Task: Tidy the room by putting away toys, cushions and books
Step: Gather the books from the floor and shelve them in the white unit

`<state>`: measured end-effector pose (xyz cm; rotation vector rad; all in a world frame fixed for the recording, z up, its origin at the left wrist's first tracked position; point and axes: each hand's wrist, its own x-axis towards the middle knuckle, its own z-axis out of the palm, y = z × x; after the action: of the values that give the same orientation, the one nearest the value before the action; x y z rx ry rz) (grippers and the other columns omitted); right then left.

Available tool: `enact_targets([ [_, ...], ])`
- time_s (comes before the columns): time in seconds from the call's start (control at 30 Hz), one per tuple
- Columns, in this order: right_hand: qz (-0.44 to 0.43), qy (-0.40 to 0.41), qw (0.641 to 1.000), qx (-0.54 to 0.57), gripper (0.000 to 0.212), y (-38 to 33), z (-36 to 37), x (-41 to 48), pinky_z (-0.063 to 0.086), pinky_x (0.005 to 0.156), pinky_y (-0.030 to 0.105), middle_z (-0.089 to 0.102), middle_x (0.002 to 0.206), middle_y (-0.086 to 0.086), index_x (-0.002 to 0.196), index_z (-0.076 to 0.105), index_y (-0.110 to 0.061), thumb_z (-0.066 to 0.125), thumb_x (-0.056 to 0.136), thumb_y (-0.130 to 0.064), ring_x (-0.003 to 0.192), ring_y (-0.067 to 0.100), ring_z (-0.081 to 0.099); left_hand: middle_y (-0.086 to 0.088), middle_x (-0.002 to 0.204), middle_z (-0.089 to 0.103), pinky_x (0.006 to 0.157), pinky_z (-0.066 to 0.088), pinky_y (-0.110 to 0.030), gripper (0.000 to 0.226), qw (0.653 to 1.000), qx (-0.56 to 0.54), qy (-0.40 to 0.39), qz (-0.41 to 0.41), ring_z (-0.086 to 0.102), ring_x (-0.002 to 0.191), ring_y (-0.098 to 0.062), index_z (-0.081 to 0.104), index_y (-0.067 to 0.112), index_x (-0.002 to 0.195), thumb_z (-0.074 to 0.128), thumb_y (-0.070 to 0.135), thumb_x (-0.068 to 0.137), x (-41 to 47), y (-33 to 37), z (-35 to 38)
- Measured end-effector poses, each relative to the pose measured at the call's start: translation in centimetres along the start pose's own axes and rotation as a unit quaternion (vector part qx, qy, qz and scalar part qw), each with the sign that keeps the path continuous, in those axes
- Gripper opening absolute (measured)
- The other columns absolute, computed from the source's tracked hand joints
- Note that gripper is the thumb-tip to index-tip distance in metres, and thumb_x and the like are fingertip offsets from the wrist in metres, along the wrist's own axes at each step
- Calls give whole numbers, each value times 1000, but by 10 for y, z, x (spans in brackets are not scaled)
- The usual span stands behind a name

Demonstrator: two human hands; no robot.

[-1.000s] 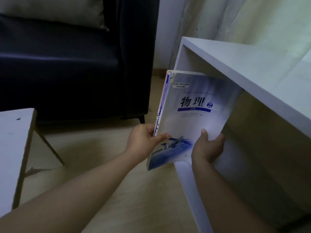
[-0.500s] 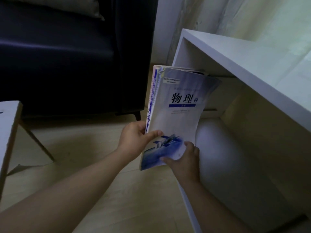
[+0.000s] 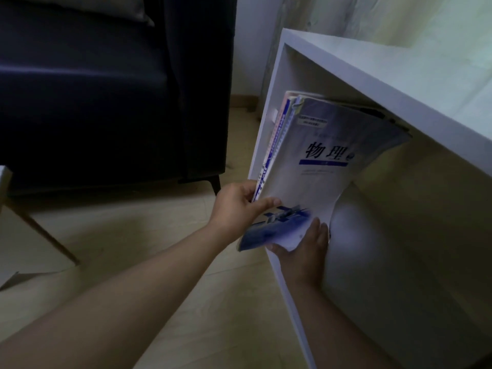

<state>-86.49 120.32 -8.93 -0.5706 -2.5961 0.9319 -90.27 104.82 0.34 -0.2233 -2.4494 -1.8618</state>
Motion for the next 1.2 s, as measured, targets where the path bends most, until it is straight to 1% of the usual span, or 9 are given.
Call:
enact_targets([
  [0.17,24,40,999,9,113,-4,7,15,25,117,43,12,160,13,152,18,-8,85,66,-39,148,28,10,4,86,75,76,58,-42,26,1000,0,-3,12,71,77,-10,74,17,97,80,29,74,20,3,9],
  [0.3,73,100,991,-59,103,-8,7,17,38,103,45,41,142,17,139,41,-7,85,58,-51,128,34,41,0,90,74,76,59,-42,29,1000,-9,-9,7,71,79,-13,73,12,98,79,28,75,34,0,13],
  [0.4,91,137,984,-63,91,-7,7,20,39,97,44,52,130,18,127,52,-5,86,56,-52,116,36,50,-2,90,75,76,59,-45,29,1000,-15,-7,9,72,81,-17,73,12,97,80,29,74,41,-4,19],
  [0.53,81,145,984,-70,90,-4,14,32,35,100,45,53,135,16,130,54,-5,82,60,-54,122,34,49,-2,89,75,78,59,-43,30,999,-36,0,8,71,81,-16,73,8,96,81,27,74,51,-6,23],
  [0.67,78,110,987,-82,94,0,20,44,25,110,46,44,147,13,141,45,-7,76,68,-57,134,30,39,-1,89,74,77,59,-38,30,999,-53,1,7,71,81,-13,72,8,98,80,24,75,62,-7,27],
  [0.77,66,49,990,-113,94,-1,16,63,17,115,47,33,154,10,147,35,-10,68,75,-61,141,27,29,0,87,75,77,59,-42,30,998,-64,5,5,72,80,-16,73,10,95,82,28,72,72,-12,31],
  [0.9,66,-43,988,-137,91,-2,14,92,7,116,52,20,160,7,152,21,-13,59,84,-59,147,26,15,2,84,75,76,59,-37,20,998,-56,12,7,71,76,-13,73,16,90,81,25,74,81,-11,35],
  [1.03,53,-17,985,-161,89,1,24,92,5,117,51,16,161,7,154,17,-13,46,88,-65,148,24,12,-2,90,75,78,59,-42,28,997,-74,10,-7,72,82,-16,73,11,97,81,25,74,89,-12,37],
  [1.2,35,74,984,-160,82,5,31,93,19,115,50,37,150,12,146,36,-13,51,84,-65,139,29,31,-1,88,74,75,60,-43,27,996,-77,31,-29,72,81,-16,71,14,93,80,30,74,97,-16,40],
])
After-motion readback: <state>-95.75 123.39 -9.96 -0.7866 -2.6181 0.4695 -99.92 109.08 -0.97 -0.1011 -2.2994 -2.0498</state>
